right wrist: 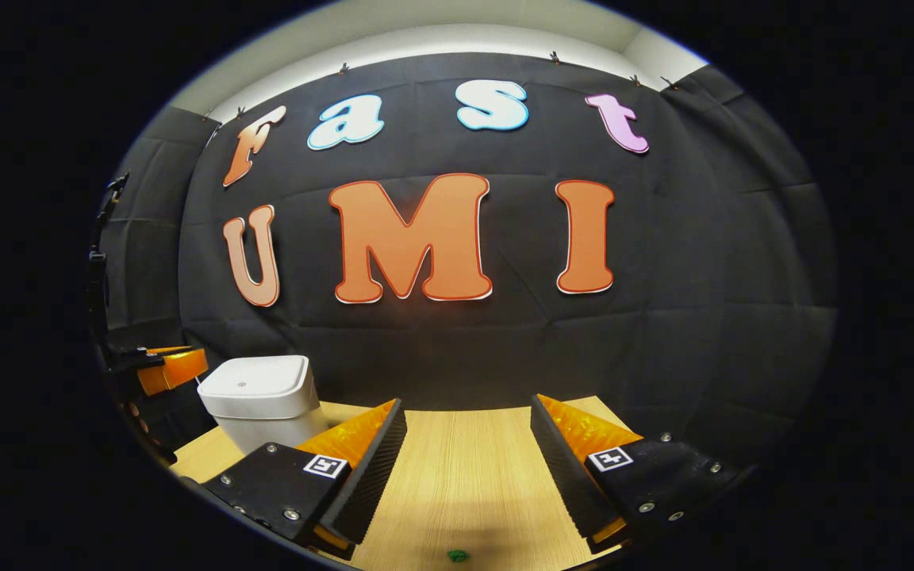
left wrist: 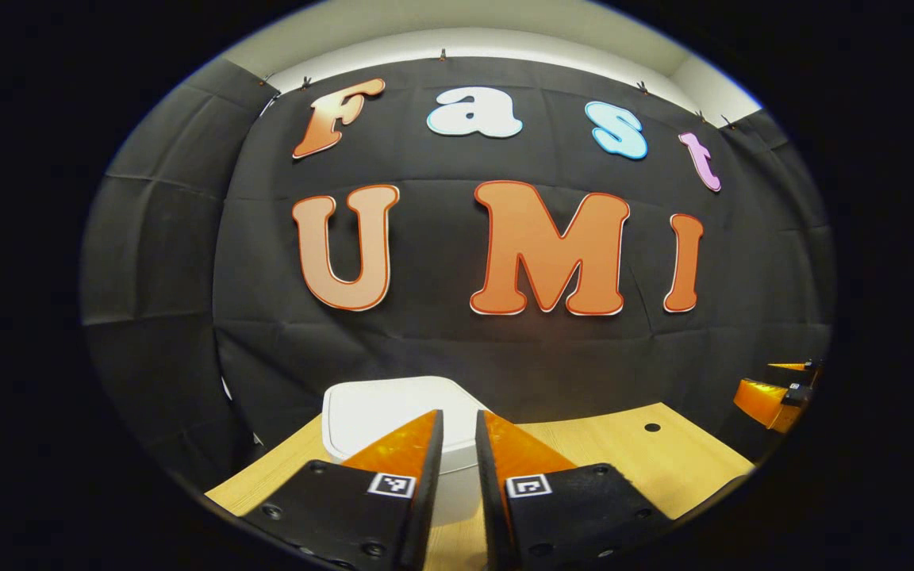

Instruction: Press the lid of the desktop garbage bin to open it, pick up the crumpled paper on the desktop and throw it into the bin, then pick up the pop can on the desktop and drop it into the bin, and finally close the garbage bin lid.

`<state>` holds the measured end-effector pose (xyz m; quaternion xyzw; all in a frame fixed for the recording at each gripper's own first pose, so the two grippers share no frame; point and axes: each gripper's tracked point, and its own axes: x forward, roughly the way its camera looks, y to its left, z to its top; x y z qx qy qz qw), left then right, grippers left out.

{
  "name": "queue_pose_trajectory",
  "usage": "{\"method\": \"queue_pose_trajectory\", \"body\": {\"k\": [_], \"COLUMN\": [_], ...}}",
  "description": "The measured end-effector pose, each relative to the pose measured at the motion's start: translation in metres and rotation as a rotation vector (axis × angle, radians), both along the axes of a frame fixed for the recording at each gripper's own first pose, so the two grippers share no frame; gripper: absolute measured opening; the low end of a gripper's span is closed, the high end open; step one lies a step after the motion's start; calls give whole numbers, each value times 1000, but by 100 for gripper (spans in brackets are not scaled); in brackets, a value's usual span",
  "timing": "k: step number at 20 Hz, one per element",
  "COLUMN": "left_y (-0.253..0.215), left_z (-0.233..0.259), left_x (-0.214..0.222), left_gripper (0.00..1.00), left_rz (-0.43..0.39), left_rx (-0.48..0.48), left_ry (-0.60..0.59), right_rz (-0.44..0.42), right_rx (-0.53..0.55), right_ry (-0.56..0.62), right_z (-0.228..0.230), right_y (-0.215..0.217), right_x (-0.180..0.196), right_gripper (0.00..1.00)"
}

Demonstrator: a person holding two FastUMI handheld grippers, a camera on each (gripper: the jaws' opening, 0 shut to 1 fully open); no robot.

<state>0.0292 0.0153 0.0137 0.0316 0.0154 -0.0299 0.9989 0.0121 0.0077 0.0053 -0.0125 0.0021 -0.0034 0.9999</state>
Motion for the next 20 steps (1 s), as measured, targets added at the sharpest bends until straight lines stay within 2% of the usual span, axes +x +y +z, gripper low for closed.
{"method": "queue_pose_trajectory", "body": {"k": [2,4,9,12,16,20], "left_y": [2,7,17,30,50,51], "left_z": [3,9,9,-12,-33,-58], "left_x": [1,3,36,64,87,95], "left_gripper": [12,2,0,0,0,0], "left_rz": [-1,-5,-71,-100,-110,-129], "left_rx": [9,21,51,63,62,44], "left_ry": [4,12,129,261,381,470], "right_rz": [6,16,46,120,131,134], "right_rx": [0,3,10,59,-9,-17], "right_ry": [5,11,24,41,19,32], "right_z": [0,-2,-2,3,12,8], "right_y": [2,4,13,32,33,35], "right_x": [0,1,6,7,13,18], "right_gripper": [94,94,94,94,94,94]}}
